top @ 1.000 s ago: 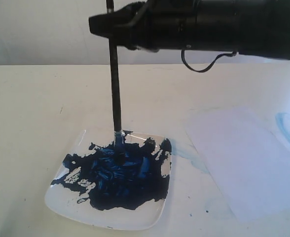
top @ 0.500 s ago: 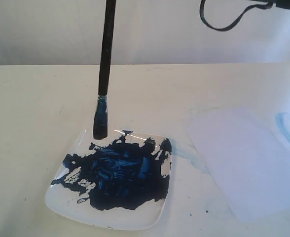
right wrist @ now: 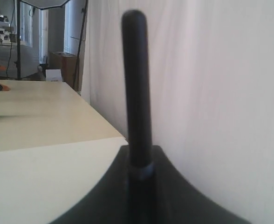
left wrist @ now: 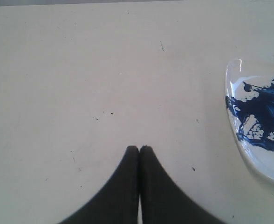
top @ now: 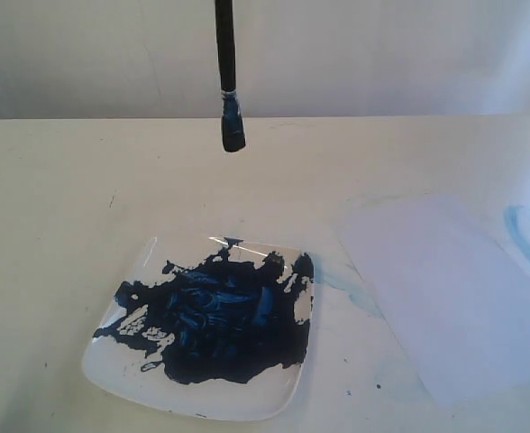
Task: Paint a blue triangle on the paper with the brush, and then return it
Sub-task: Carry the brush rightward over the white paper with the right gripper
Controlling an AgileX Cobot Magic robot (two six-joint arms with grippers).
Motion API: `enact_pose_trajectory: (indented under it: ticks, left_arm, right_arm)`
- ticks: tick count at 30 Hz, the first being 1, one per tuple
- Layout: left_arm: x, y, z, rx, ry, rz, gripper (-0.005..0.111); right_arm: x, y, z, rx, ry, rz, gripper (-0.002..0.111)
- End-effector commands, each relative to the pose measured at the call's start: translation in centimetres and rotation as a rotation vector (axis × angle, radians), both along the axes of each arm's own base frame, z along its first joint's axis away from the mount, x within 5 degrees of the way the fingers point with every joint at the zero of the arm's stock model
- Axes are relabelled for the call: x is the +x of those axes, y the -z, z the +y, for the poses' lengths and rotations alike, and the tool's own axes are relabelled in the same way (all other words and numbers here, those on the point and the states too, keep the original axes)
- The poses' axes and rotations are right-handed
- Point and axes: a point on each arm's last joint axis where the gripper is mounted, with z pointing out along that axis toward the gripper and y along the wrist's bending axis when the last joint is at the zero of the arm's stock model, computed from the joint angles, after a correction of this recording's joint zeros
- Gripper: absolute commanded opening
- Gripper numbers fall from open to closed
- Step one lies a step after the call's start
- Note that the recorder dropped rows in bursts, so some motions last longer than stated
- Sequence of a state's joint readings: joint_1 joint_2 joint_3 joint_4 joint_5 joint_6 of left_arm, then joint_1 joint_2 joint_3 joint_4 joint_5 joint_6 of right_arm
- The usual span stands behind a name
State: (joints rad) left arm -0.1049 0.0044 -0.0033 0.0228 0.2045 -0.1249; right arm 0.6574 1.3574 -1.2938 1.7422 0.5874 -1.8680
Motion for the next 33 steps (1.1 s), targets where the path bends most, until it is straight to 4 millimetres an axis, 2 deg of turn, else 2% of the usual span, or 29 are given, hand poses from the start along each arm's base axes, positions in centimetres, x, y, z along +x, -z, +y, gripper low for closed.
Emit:
enact_pose_trajectory:
  ticks: [1, 4, 6, 8, 11, 14, 17, 22, 25, 28, 33]
  left_arm:
    - [0.0, 0.1, -0.1, -0.014, 0.005, -0.002, 0.000]
    - [0.0, 0.1, -0.1, -0.014, 0.005, -0.002, 0.000]
    - [0.0, 0.1, -0.1, -0.014, 0.005, -0.002, 0.000]
    - [0.0, 0.1, -0.1, -0.014, 0.005, -0.002, 0.000]
    - [0.0, 0.1, -0.1, -0.014, 0.005, -0.002, 0.000]
    - [0.0, 0.1, -0.1, -0.014, 0.005, -0.002, 0.000]
    - [0.0, 0.1, -0.1, -0.014, 0.005, -0.002, 0.000]
    - [0.0, 0.1, -0.1, -0.014, 0.005, -0.002, 0.000]
    - [0.0, 0.1, -0.1, -0.014, 0.005, -0.002, 0.000]
    - [0.0, 0.1, -0.1, -0.014, 0.005, -0.002, 0.000]
    - [0.0, 0.1, -0.1, -0.014, 0.005, -0.002, 0.000]
  right_arm:
    - [0.1, 0.2, 0.4, -0.004, -0.031, -0.010, 0.000]
    - [0.4, 0.8, 1.0, 0.008, -0.070, 0.078, 0.000]
    - [0.8, 1.0, 0.9, 0.028, -0.049, 0.165, 0.000]
    - [1.2, 1.5, 0.8, -0.024, -0.001, 0.206, 0.000]
    - [2.5, 1.8, 0.2, -0.037, 0.161, 0.373, 0.000]
    - [3.6, 1.4, -0.7, 0.023, 0.337, 0.487, 0.000]
    - [3.4, 0.5, -0.9, 0.097, 0.448, 0.436, 0.000]
    - [2.0, -0.6, -0.6, 0.264, 0.412, 0.299, 0.000]
    - [1.3, 0.1, -0.3, 0.269, 0.300, 0.234, 0.000]
    - [1.4, 1.3, -0.5, 0.185, 0.226, 0.223, 0.000]
    - [2.0, 3.0, -2.7, 0.127, 0.231, 0.311, 0.000]
